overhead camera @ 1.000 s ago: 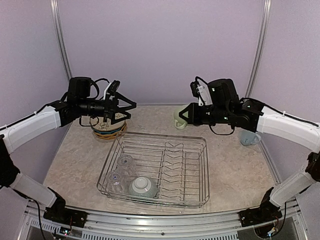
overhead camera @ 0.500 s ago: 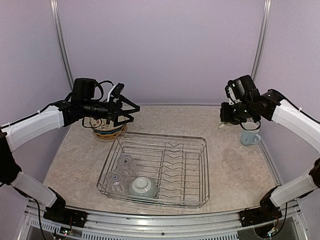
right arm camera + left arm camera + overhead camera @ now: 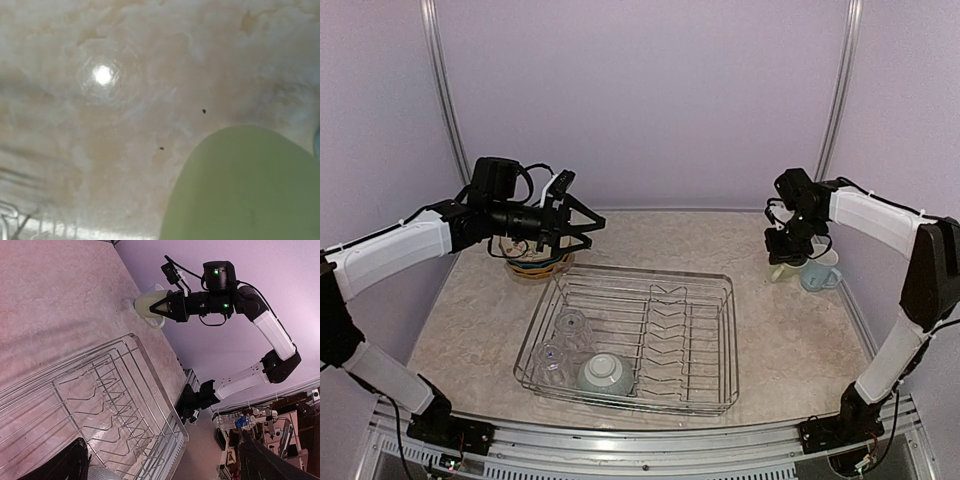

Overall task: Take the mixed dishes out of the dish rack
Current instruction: Place the cup at the center of the board.

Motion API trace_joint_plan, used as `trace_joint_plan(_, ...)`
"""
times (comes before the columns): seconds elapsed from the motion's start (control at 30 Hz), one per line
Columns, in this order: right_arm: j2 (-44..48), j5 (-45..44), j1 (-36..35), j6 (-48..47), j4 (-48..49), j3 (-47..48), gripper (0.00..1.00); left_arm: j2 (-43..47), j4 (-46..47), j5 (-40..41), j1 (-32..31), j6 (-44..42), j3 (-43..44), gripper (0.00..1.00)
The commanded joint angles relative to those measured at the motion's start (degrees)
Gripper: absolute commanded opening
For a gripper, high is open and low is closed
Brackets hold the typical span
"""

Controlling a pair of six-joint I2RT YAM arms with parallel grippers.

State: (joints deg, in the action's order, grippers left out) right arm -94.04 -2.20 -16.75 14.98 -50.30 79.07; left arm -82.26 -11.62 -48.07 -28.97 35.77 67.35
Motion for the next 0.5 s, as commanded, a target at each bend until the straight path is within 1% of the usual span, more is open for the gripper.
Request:
trace_joint_plan(0.0, -4.0, 2.1, 3.8, -6.2, -1.2, 4.7, 0.0, -1.0, -1.4, 0.4, -0.5, -1.4, 2.1, 0.99)
trace_joint_plan(0.07, -6.1, 2.1, 5.2, -7.6, -1.5, 5.5, 0.0, -1.0, -1.5, 0.4, -0.6, -1.5, 2.1, 0.99)
trace_joint_plan(0.23, -10.2, 7.7, 7.9, -10.7, -1.5, 7.1, 0.0, -1.1, -1.7, 0.4, -0.7, -1.6, 2.3, 0.99)
trace_joint_plan(0.47, -14.3, 7.3, 8.1, -11.8, -2.5, 9.5, 0.0, -2.0, -1.8, 0.2, -0.7, -1.6, 2.6, 0.99)
